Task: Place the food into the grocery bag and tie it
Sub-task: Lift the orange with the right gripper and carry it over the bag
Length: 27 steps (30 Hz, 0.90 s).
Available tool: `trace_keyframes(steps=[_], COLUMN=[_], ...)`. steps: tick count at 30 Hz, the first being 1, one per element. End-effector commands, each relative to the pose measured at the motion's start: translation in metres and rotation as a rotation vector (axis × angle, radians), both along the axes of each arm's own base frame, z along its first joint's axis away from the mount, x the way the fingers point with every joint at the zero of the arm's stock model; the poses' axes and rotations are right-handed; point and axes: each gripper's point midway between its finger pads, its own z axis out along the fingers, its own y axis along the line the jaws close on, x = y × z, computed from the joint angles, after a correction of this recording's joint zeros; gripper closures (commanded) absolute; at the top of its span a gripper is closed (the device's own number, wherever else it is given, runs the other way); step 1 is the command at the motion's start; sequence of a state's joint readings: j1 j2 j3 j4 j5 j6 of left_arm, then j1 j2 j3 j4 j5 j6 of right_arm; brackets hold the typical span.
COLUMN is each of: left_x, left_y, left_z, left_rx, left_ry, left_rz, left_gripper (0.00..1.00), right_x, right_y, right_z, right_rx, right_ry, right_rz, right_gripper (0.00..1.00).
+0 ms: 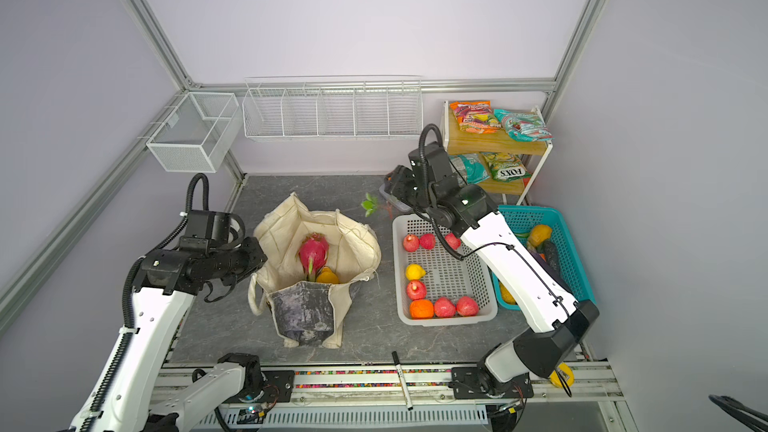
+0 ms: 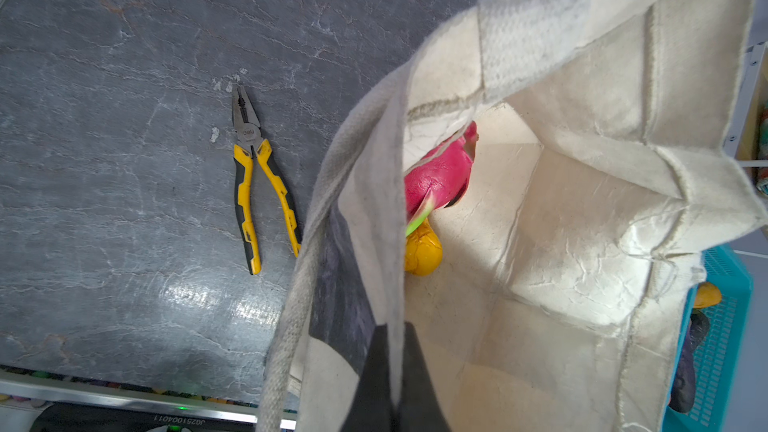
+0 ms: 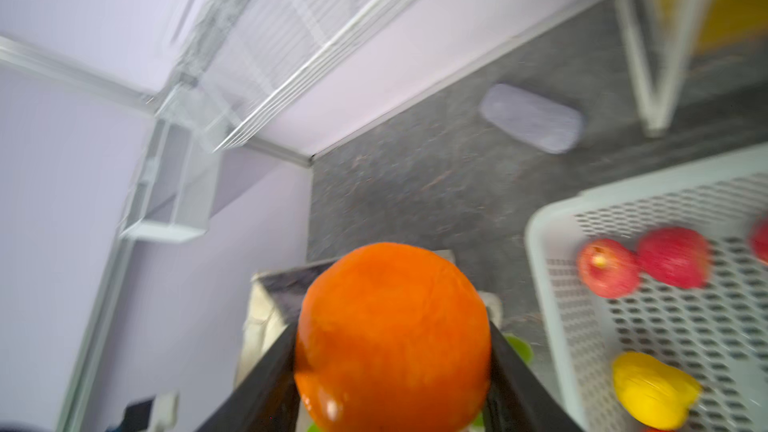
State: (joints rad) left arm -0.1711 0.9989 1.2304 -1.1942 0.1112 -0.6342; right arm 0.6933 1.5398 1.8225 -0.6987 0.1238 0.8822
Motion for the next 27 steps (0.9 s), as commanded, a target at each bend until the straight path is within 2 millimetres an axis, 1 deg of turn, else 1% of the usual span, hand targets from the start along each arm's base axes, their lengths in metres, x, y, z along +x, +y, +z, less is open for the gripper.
trace_keyframes(steps=[1, 3, 5, 8, 10, 12, 14, 17, 23, 27], left_x=[0.003, 0.004, 0.003, 0.001, 0.000, -0.002, -0.003, -0.006, -0.009, -0.009], left_y=[-0.003, -0.003, -0.003, -0.003, -0.002, -0.001, -0.001, 0.001, 0.002, 0.002], left_z=[0.006, 0.007, 0.009, 0.012, 0.013, 0.013, 0.014, 0.015, 0.018, 0.018], left_rx=[-0.006, -0.007, -0.006, -0.004, -0.001, 0.000, -0.001, 0.002, 0.006, 0.004], left_ry=[-0.022, -0.023, -0.027, -0.030, -0.034, -0.035, -0.040, -0.045, -0.051, -0.054], left_rz=[-0.013, -0.014, -0.013, -0.016, -0.015, -0.014, -0.012, -0.009, -0.004, -0.003], left_gripper=[1.00, 1.00, 1.00, 1.00, 1.00, 1.00, 1.00, 1.00, 1.00, 1.00], right_x=[-0.014, -0.030, -0.051, -0.078, -0.089, -0.094, -0.093, -0.089, -0.081, -0.082], right_y=[0.065, 0.101, 0.138, 0.176, 0.192, 0.201, 0.205, 0.206, 0.204, 0.205], right_z=[0.002, 0.001, -0.002, -0.013, -0.020, -0.033, -0.053, -0.083, -0.127, -0.152], right_rx=[-0.073, -0.099, -0.124, -0.173, -0.205, -0.239, -0.271, -0.340, -0.471, -0.538], right_ry=[-0.097, -0.142, -0.193, -0.230, -0.239, -0.231, -0.199, -0.168, -0.152, -0.133], right_rz=[0.236, 0.351, 0.486, 0.637, 0.703, 0.735, 0.748, 0.753, 0.790, 0.823], right_gripper=[0.46, 0.46, 0.42, 0.42, 0.42, 0.43, 0.43, 0.43, 0.43, 0.43])
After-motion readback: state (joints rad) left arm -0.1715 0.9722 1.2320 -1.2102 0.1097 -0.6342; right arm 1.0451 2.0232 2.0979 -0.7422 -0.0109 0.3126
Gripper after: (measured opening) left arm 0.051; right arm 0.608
